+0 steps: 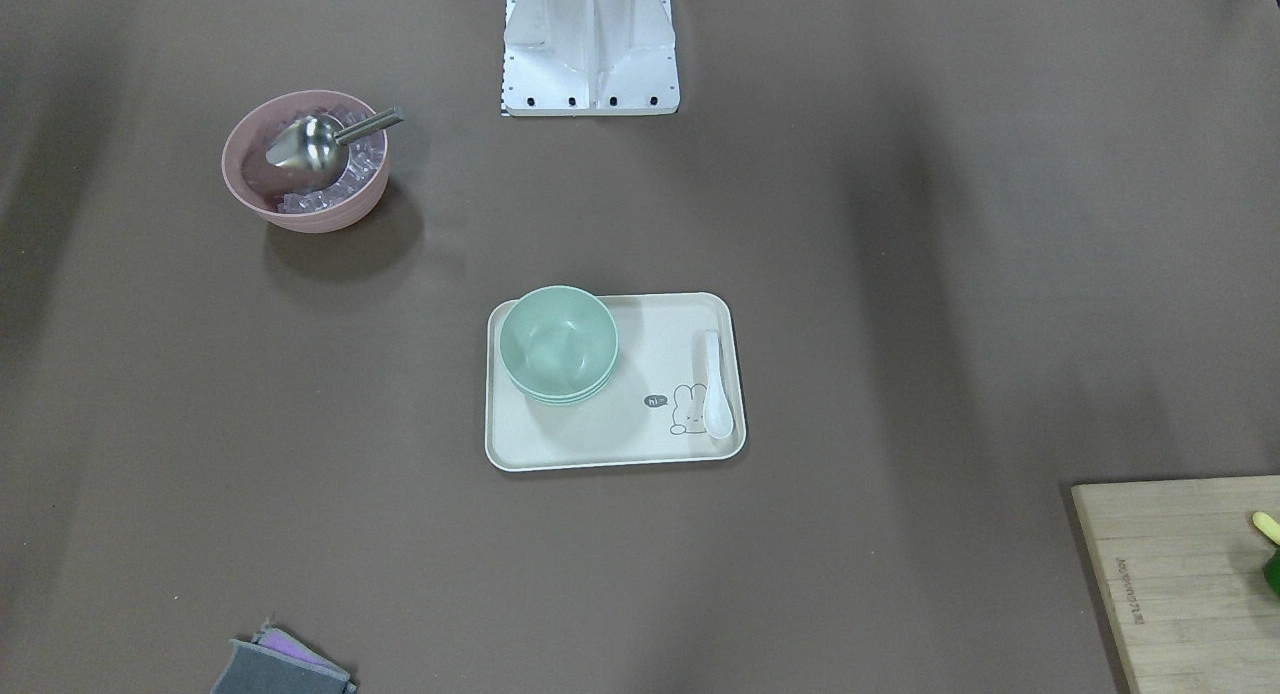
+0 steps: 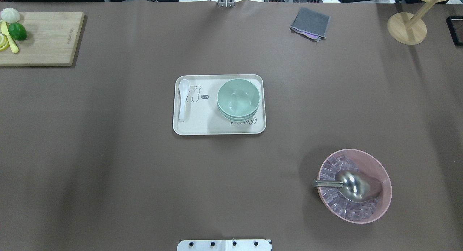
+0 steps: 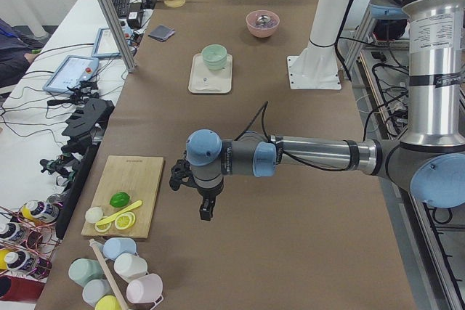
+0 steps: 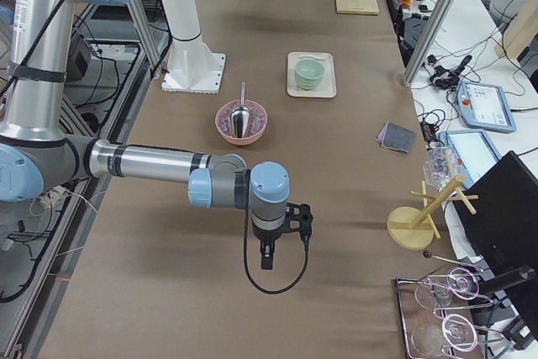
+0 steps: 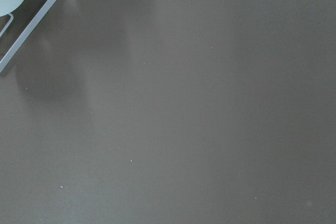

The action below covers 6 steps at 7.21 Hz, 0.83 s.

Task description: Stack green bowls together

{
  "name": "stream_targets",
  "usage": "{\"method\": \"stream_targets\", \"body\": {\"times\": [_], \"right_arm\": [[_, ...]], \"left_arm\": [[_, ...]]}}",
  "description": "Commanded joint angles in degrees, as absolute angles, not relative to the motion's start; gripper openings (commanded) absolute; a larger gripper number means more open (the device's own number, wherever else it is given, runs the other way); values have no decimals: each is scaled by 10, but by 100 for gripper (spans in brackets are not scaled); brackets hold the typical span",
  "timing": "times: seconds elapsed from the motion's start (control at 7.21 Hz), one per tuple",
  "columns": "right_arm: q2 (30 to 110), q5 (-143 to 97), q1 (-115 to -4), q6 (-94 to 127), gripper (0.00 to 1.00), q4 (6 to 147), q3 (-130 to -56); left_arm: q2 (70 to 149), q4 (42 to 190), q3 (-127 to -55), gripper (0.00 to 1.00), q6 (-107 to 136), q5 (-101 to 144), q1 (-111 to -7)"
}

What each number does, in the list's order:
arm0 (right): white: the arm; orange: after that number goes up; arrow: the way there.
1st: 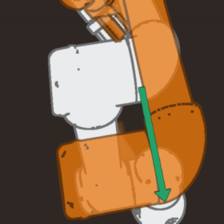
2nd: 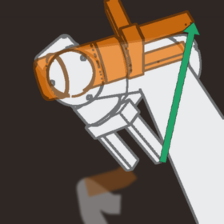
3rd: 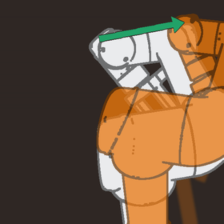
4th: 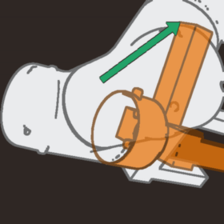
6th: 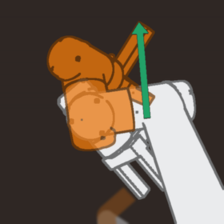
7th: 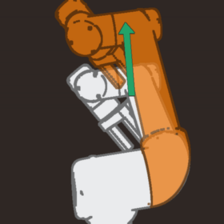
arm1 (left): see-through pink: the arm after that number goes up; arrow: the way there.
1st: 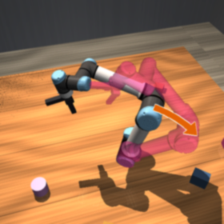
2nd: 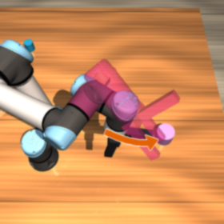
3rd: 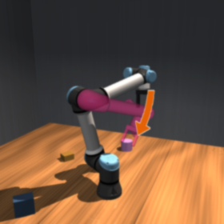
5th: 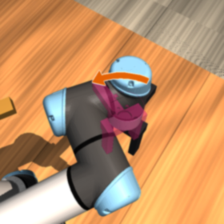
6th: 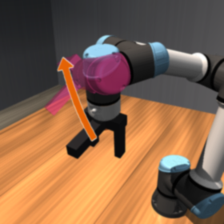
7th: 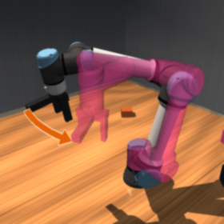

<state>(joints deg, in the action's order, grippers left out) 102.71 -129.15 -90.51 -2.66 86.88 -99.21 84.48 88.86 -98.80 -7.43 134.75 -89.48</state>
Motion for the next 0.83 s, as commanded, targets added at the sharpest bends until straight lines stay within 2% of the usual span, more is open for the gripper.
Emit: {"method": "stream_targets", "body": {"times": [0.0,0.69], "right_arm": [[1028,-1303,-904,-29,100,867,-992],[1029,-1303,-904,-32,100,868,-991]], "left_arm": [[843,889,-997,98,-76,1348,-894],[810,894,-1007,98,-76,1348,-895]]}}
